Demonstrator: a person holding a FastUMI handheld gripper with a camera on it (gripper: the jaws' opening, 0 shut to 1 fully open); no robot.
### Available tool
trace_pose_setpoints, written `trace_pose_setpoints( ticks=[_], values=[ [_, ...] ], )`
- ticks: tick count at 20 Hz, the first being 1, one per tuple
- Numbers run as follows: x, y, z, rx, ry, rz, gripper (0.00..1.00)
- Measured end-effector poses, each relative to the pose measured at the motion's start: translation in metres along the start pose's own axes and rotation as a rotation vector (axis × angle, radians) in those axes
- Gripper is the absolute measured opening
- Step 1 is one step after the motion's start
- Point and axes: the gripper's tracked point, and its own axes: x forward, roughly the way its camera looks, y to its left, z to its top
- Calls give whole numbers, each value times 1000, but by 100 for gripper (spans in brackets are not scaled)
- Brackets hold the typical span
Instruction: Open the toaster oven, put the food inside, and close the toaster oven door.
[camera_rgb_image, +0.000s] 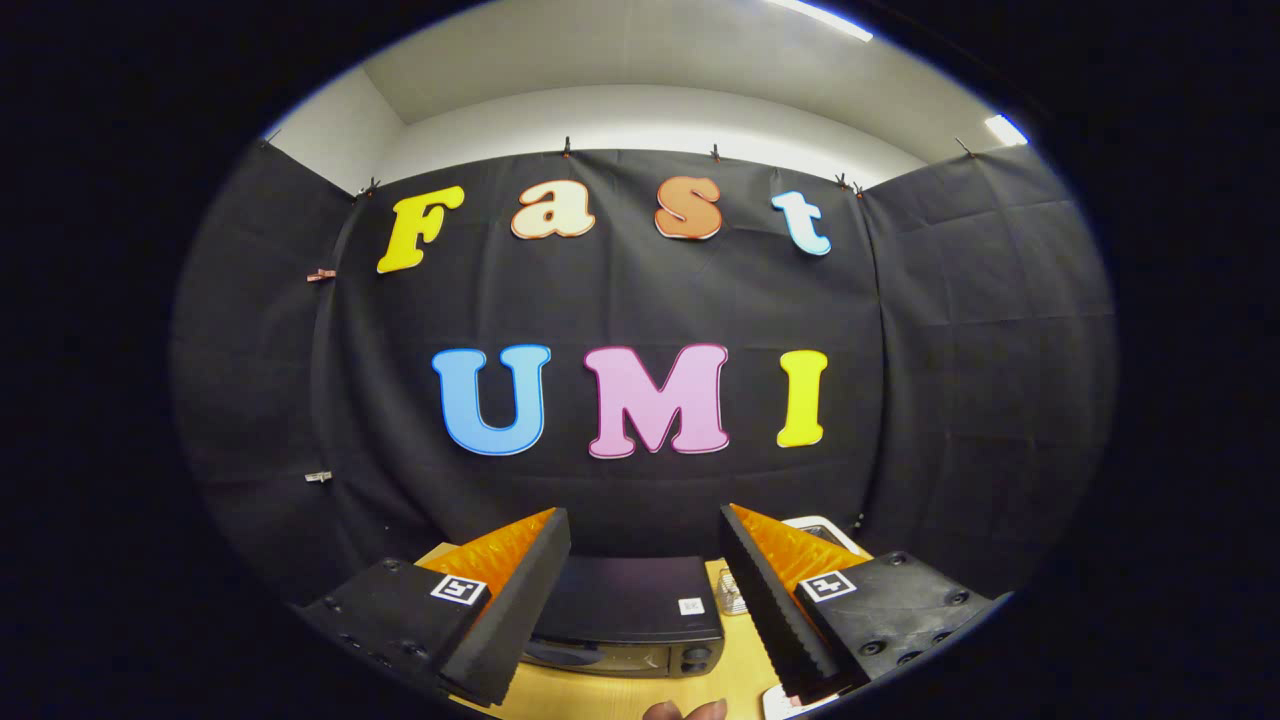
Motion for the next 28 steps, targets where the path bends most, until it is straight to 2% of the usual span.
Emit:
trace_pose_setpoints(
  ticks=[7,14,18,25,28],
  values=[
    [31,68,-126,-16,163,28,98],
    [54,79,-232,1,370,-6,99],
    [63,74,-267,-15,440,-28,98],
    [66,76,-269,-37,420,-44,99],
    [53,76,-272,-35,424,-47,99]
  ],
)
